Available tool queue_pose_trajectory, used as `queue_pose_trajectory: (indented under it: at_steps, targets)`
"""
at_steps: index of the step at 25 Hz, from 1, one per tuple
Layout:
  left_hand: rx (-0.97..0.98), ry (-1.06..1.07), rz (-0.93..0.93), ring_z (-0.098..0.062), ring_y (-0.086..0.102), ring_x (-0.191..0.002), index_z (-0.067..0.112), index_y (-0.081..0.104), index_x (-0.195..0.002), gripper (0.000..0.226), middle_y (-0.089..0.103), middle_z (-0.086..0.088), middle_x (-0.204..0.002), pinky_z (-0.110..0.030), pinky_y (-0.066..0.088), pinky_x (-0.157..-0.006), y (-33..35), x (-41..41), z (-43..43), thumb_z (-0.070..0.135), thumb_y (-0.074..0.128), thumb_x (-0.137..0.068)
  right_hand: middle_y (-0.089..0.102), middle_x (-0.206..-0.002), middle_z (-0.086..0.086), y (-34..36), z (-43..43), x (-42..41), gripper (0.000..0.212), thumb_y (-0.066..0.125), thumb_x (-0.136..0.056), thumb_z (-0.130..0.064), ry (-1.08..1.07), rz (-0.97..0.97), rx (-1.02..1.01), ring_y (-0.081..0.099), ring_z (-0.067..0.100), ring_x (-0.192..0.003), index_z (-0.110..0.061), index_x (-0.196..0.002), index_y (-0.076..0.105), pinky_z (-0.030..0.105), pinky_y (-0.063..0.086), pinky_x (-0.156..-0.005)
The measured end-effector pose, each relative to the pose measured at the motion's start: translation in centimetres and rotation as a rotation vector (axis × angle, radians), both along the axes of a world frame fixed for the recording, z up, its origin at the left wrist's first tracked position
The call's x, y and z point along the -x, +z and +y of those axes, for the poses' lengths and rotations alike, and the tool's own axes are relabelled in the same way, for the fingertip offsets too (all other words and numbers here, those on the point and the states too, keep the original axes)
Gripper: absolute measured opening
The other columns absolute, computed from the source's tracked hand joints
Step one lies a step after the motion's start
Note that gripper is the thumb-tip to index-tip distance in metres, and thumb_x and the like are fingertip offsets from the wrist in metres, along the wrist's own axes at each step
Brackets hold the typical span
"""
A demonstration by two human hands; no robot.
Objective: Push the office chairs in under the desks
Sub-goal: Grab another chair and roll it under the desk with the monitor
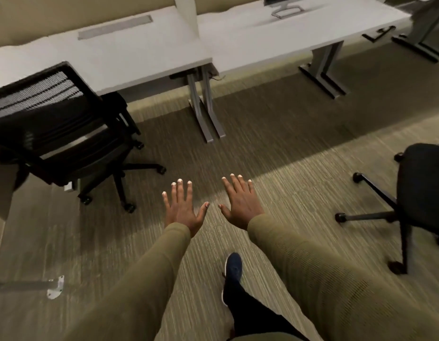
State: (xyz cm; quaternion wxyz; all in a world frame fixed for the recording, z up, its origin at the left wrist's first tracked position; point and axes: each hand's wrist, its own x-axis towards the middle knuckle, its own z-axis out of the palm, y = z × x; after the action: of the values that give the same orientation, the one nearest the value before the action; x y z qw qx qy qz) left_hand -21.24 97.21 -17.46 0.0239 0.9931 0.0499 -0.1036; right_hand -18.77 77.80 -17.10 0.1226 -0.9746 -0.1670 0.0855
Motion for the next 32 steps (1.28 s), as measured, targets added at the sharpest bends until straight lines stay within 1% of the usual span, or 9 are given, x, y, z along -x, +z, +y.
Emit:
queue_pose_trajectory:
  at_steps: [5, 9, 15, 19, 22, 27, 32]
  targets:
    - [-0.009, -0.103, 0.058, -0.025, -0.019, -0.152, 0.02, -0.009, -0.159, 0.094, -0.015, -0.008, -0.167, -0.052, -0.015, -0.121, -1.3, 8.6, -6.6, 0.076, -0.004, -0.084, 0.006, -0.166, 0.012, -0.5, -6.3, 9.6, 0.08, 0.042, -0.098, -0.054, -0.078, 0.052, 0.011, 0.002, 0.032, -0.153, -0.018, -0.158, 0.003, 0.052, 0.001, -0.123]
    - [-0.025, -0.185, 0.06, -0.026, -0.02, -0.152, 0.019, -0.01, -0.159, 0.097, -0.015, -0.008, -0.167, -0.052, -0.016, -0.12, -1.0, 11.5, -12.2, 0.078, -0.009, -0.082, 0.005, -0.166, 0.013, 0.0, -11.9, 13.8, 0.08, 0.04, -0.098, -0.055, -0.136, 0.044, 0.012, 0.002, 0.032, -0.153, -0.018, -0.158, 0.002, 0.052, 0.001, -0.123]
    - [-0.029, -0.248, 0.04, -0.027, -0.017, -0.153, 0.018, -0.009, -0.159, 0.092, -0.014, -0.009, -0.167, -0.053, -0.014, -0.121, -0.2, 12.8, -23.5, 0.076, 0.001, -0.087, 0.006, -0.166, 0.012, 1.1, -22.7, 17.1, 0.08, 0.041, -0.098, -0.054, -0.212, 0.015, -0.025, 0.004, 0.032, -0.152, -0.018, -0.159, 0.003, 0.052, 0.001, -0.123]
    - [0.013, -0.252, 0.025, -0.026, -0.016, -0.153, 0.018, -0.006, -0.159, 0.091, -0.011, -0.009, -0.168, -0.053, -0.013, -0.121, -0.2, 14.5, -34.5, 0.075, 0.004, -0.089, 0.009, -0.166, 0.012, 1.2, -33.1, 19.1, 0.079, 0.043, -0.098, -0.052, -0.233, 0.0, -0.036, 0.006, 0.032, -0.152, -0.018, -0.159, 0.007, 0.052, 0.003, -0.122]
    - [0.026, -0.286, 0.004, -0.026, -0.015, -0.153, 0.017, -0.005, -0.159, 0.089, -0.01, -0.009, -0.168, -0.052, -0.012, -0.122, 0.1, 15.1, -43.1, 0.073, 0.008, -0.091, 0.011, -0.166, 0.012, 1.1, -41.8, 20.7, 0.079, 0.041, -0.098, -0.053, -0.236, -0.002, -0.007, 0.008, 0.032, -0.152, -0.018, -0.159, 0.007, 0.052, 0.005, -0.122]
    - [0.078, -0.346, -0.054, -0.026, -0.011, -0.154, 0.016, -0.002, -0.16, 0.089, -0.005, -0.01, -0.168, -0.053, -0.011, -0.122, 1.4, 14.3, -55.7, 0.072, 0.012, -0.092, 0.014, -0.165, 0.012, 1.9, -54.6, 22.2, 0.078, 0.043, -0.098, -0.052, -0.277, -0.02, 0.026, 0.012, 0.032, -0.151, -0.017, -0.158, 0.009, 0.051, 0.01, -0.122]
    - [0.074, -0.442, -0.065, -0.027, -0.01, -0.154, 0.015, -0.001, -0.16, 0.087, -0.004, -0.011, -0.168, -0.053, -0.009, -0.122, 1.4, 11.8, -66.3, 0.07, 0.015, -0.095, 0.017, -0.165, 0.011, 2.3, -63.9, 21.5, 0.076, 0.045, -0.097, -0.05, -0.348, -0.052, -0.02, 0.014, 0.031, -0.151, -0.016, -0.158, 0.014, 0.05, 0.01, -0.122]
